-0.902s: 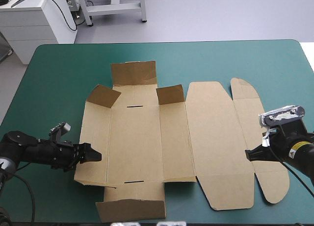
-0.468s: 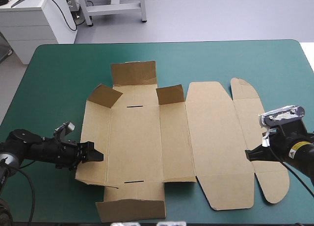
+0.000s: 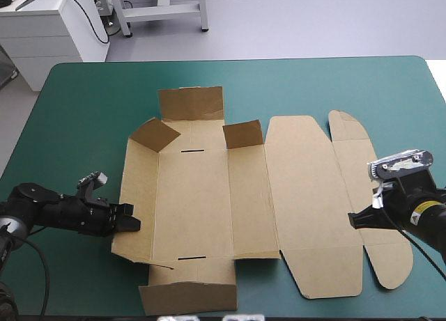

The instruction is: Fold the box

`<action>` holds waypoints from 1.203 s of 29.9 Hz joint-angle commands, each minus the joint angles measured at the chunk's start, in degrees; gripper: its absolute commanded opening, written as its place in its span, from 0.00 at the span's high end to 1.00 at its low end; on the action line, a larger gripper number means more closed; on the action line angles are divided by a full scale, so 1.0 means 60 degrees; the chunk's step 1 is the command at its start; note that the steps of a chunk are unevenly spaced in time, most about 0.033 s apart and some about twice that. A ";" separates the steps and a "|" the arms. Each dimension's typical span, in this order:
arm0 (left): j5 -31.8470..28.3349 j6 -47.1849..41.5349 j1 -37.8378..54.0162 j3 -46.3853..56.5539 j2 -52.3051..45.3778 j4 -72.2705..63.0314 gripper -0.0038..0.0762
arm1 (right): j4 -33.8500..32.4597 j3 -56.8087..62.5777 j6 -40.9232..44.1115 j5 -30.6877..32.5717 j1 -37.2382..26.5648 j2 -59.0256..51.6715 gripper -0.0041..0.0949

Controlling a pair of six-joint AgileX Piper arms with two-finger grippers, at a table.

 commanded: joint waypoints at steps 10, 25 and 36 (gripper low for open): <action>0.1327 0.1015 -0.0710 -0.4056 -0.0207 0.0249 0.96 | -0.0059 -0.0266 -0.0056 -0.0681 -0.0047 -0.0059 0.97; -0.0141 0.0244 -0.5184 -0.8823 0.0850 0.3834 0.96 | -0.0352 -0.0545 -0.0056 -0.0880 -0.0047 -0.0155 0.97; -0.3712 0.0844 -0.8467 -0.8932 0.1892 0.8159 0.96 | -0.0626 -0.1416 -0.0056 -0.0602 -0.0047 -0.0176 0.97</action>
